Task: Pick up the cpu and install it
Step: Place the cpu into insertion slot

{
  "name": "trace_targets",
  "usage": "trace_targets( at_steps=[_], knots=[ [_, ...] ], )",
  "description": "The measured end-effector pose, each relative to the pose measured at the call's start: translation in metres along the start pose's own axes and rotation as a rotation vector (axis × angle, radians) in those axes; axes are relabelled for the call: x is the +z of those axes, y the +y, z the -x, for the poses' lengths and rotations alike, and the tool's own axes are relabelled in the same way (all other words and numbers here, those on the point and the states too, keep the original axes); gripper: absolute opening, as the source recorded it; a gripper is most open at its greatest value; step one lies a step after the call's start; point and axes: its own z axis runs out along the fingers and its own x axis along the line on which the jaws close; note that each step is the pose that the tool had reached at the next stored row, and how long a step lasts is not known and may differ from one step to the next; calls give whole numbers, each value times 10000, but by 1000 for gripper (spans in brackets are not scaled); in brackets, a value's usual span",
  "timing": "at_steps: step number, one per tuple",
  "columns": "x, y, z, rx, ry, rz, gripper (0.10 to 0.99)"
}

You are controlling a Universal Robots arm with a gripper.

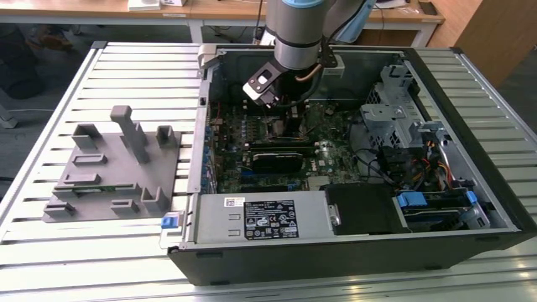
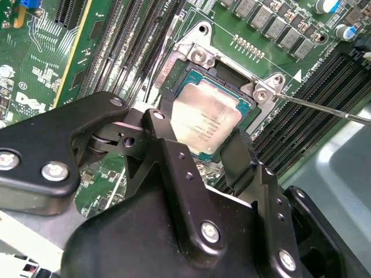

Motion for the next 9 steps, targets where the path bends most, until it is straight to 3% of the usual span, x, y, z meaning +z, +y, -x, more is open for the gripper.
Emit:
trace_targets(
  at_steps=[3, 7, 9],
  knots=[
    [-5, 0, 0, 0, -1, 0, 604],
    [-73, 1, 0, 1, 0, 0, 604],
    [-105, 1, 0, 0, 0, 0, 525]
  ],
)
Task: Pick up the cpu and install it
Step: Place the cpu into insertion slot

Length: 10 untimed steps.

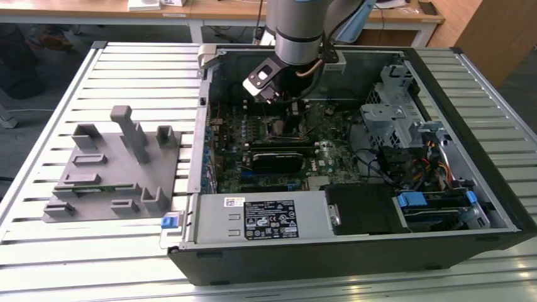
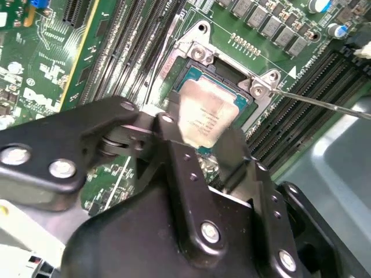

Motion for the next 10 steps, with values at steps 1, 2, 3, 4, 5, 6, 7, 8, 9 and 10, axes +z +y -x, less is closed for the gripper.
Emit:
trace_targets(
  at_steps=[1, 2, 3, 4, 5, 6, 7, 8, 9, 10],
  knots=[
    [-12, 0, 0, 0, 0, 0, 467],
    [-21, 0, 0, 0, 1, 0, 467],
    [-31, 0, 0, 0, 1, 1, 408],
    [-41, 0, 0, 0, 1, 0, 349],
    [-50, 0, 0, 0, 1, 1, 349],
    [-57, 1, 0, 0, 1, 1, 290],
    [-63, 1, 0, 0, 0, 0, 231],
    [-68, 1, 0, 0, 0, 0, 231],
    [-72, 1, 0, 0, 0, 0, 173],
    [-77, 1, 0, 0, 0, 0, 114]
  ],
)
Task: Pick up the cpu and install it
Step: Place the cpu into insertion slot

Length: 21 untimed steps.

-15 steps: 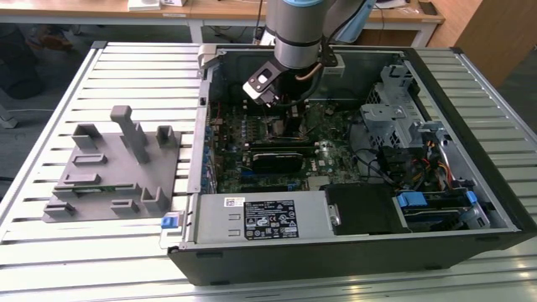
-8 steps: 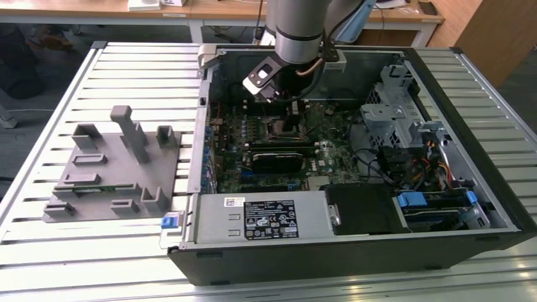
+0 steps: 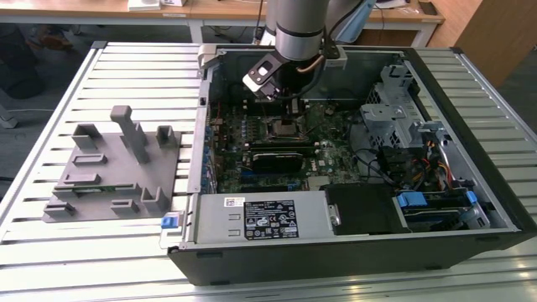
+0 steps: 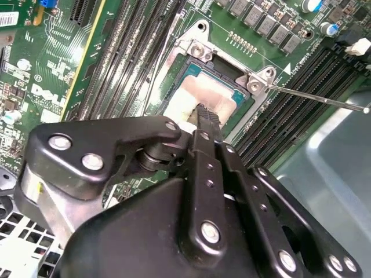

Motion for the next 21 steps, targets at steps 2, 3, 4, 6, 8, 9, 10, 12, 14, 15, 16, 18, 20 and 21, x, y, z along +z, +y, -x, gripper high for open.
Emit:
trace_targets(
  at_steps=[2, 3, 4, 6, 8, 9, 10, 12, 14, 15, 16, 18, 20, 21],
  knots=[
    [-14, 0, 0, 0, 1, 0, 106],
    [-20, 0, 0, 0, 1, 0, 106],
    [-25, 0, 0, 0, 0, 0, 106],
    [-36, 0, 0, 0, 0, 1, 106],
    [-51, 0, 0, 0, 1, 1, 106],
    [-62, 0, 0, 0, 0, 0, 106],
    [-73, 0, 0, 0, -1, 0, 106],
    [-96, 1, 0, 0, 0, 0, 106],
    [-121, 1, 0, 0, 0, 0, 106],
    [-134, 1, 0, 0, 1, 0, 106],
    [-145, 1, 0, 0, 0, 0, 106],
    [-168, 1, 0, 0, 1, 0, 106],
    [-188, 1, 0, 0, 1, 1, 106],
    [-196, 1, 0, 0, 0, 0, 106]
  ],
)
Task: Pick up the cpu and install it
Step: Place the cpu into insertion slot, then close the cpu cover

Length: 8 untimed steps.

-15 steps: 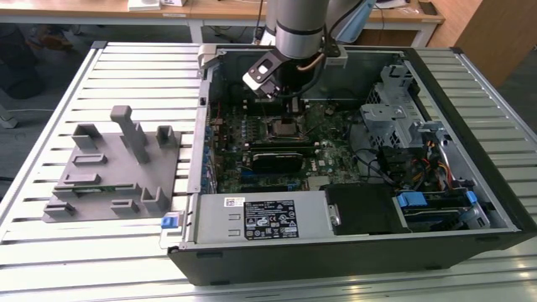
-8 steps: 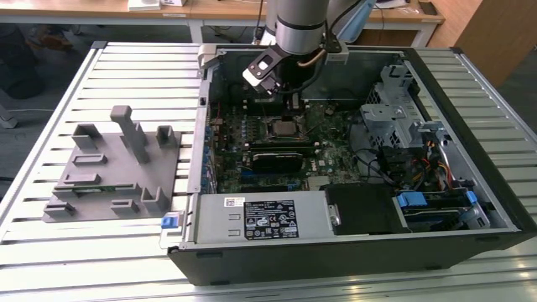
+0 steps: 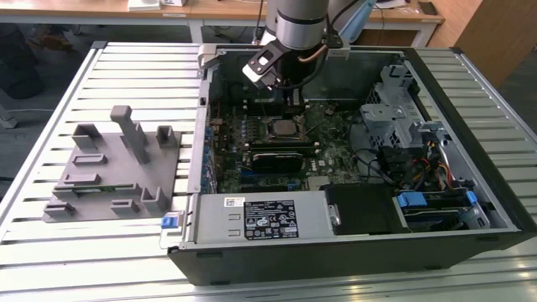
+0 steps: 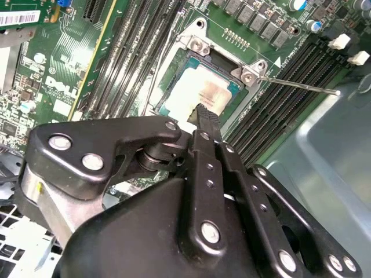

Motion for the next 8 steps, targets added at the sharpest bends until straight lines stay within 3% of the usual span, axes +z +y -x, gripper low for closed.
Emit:
trace_targets(
  at_steps=[8],
  knots=[
    [-83, 1, 0, 1, 1, 1, 106]
  ],
)
